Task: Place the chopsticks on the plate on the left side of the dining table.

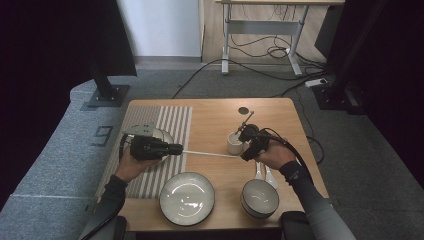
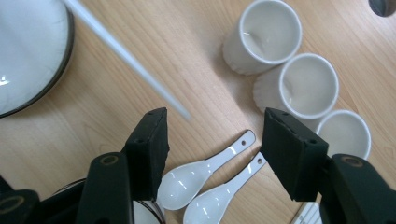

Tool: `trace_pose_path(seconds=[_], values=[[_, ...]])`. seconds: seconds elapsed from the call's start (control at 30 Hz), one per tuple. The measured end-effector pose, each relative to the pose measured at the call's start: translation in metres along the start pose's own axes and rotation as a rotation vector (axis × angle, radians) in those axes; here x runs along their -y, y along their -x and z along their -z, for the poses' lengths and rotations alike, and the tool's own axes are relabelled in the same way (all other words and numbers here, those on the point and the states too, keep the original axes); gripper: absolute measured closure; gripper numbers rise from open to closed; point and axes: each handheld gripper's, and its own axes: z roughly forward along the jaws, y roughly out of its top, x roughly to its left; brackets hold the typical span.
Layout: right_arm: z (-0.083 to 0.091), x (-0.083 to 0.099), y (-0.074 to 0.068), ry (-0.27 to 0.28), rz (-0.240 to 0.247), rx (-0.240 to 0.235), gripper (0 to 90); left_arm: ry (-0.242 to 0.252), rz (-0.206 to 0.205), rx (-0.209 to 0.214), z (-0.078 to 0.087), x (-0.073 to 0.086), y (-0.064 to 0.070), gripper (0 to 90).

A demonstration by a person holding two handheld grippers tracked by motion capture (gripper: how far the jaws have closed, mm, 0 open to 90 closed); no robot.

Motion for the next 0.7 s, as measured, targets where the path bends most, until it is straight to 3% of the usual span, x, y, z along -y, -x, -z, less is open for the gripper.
trace_pose_path(seconds=[0.5,0.7], values=[[-0.012,0.033,0.009,0.077,-0.107,-0.055,28.5,0.006,0.056,-0.164,0.019,0.023,-0.006,83.7],[-0.013,0.047,0.012,0.163,-0.151,-0.077,20.0,0.014,0.070,-0.212,0.024,0.031,-0.008,83.6]])
